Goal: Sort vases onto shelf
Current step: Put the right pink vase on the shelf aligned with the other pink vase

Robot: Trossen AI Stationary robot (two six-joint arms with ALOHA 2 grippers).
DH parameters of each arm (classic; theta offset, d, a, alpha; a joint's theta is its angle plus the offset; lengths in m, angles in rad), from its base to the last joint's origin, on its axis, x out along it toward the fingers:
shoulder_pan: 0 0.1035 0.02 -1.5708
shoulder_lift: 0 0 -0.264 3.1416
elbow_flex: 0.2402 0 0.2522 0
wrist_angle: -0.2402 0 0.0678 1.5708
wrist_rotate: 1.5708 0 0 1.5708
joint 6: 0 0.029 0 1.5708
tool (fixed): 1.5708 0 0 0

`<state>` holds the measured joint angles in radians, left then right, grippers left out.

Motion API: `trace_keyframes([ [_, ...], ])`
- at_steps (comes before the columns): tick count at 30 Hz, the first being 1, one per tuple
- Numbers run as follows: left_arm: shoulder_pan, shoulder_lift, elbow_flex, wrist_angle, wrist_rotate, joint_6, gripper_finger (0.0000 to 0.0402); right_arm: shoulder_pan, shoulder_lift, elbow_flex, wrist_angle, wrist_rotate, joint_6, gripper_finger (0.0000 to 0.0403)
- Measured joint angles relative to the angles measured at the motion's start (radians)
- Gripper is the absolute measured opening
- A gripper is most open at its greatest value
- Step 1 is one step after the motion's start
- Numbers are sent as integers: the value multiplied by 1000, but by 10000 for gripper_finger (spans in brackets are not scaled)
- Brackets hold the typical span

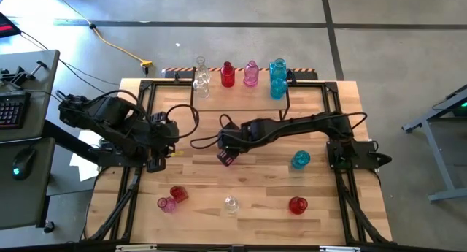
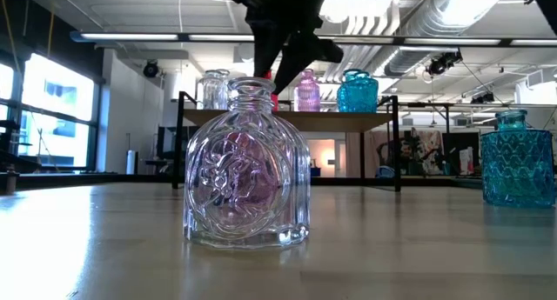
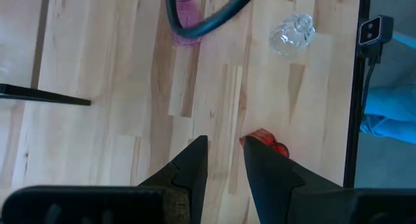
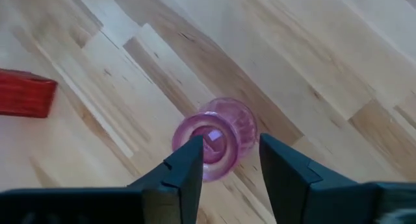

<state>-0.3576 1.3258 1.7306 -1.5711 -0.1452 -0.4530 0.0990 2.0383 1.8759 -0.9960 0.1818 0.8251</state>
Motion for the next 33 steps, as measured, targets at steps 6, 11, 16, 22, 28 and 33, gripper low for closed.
trace_keyframes([
  [6, 0, 0, 0, 0, 0, 0, 91, 0, 10, 0, -8, -8, 13, 79],
  [11, 0, 0, 0, 0, 0, 1, 91, -1, 10, 1, -10, -17, 28, 14],
  [16, 0, 0, 0, 0, 0, 2, 91, -2, 9, 2, -12, -42, 31, 14],
  [22, 0, 0, 0, 0, -1, 3, 91, -14, 7, 3, -12, -123, 7, 5],
  [28, 0, 0, 0, 0, -2, 12, 91, -16, -6, 10, -43, -149, 5, 2],
  [33, 0, 0, 0, 0, -24, 21, 91, -20, -12, 78, -124, -146, -20, 0],
])
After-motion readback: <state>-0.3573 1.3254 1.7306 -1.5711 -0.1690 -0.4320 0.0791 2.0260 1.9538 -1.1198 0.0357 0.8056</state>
